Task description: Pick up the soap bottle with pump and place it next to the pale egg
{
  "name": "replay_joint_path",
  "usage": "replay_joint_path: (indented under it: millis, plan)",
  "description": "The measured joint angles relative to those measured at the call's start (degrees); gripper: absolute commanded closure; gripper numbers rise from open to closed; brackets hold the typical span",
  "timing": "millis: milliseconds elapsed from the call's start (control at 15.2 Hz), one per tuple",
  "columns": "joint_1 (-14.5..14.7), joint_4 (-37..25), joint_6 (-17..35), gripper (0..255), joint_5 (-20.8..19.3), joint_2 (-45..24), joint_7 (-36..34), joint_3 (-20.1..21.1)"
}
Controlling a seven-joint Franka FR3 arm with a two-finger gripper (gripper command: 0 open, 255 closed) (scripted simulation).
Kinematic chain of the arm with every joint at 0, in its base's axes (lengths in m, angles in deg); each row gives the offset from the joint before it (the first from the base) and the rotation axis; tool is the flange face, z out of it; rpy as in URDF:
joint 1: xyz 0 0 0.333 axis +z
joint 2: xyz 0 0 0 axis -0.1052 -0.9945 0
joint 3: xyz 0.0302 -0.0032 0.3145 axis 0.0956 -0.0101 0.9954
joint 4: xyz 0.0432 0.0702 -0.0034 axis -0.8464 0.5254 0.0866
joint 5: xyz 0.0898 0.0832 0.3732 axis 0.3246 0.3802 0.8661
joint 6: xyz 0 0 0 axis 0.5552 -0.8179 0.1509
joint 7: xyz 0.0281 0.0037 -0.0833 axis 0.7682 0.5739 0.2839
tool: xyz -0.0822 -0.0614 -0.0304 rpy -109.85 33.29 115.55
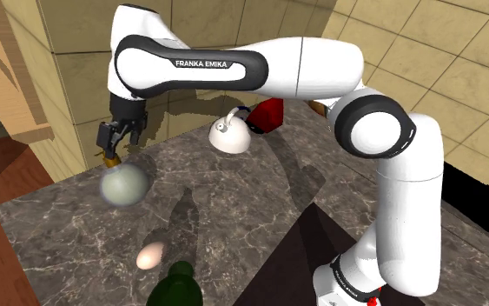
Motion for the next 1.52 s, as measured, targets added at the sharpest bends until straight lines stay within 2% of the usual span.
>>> replay_joint_path:
  millis: [264, 528, 924, 990, 1518]
  plan:
    - [1.02, -2.71, -0.36, 0, -1.22, -2.65, 0.63, -0.28]
    - [1.20, -1.03, 2.12, 0, -1.45, -3.51, 0.67, -0.41]
    - [1.31, -0.87, 2.45, 0, -1.50, -3.62, 0.58, -0.42]
    - [1.31, -0.87, 2.45, 255, -1.50, -3.62, 0.58, -0.42]
    - [1.29, -0.90, 2.47, 255, -1.49, -3.60, 0.60, -0.41]
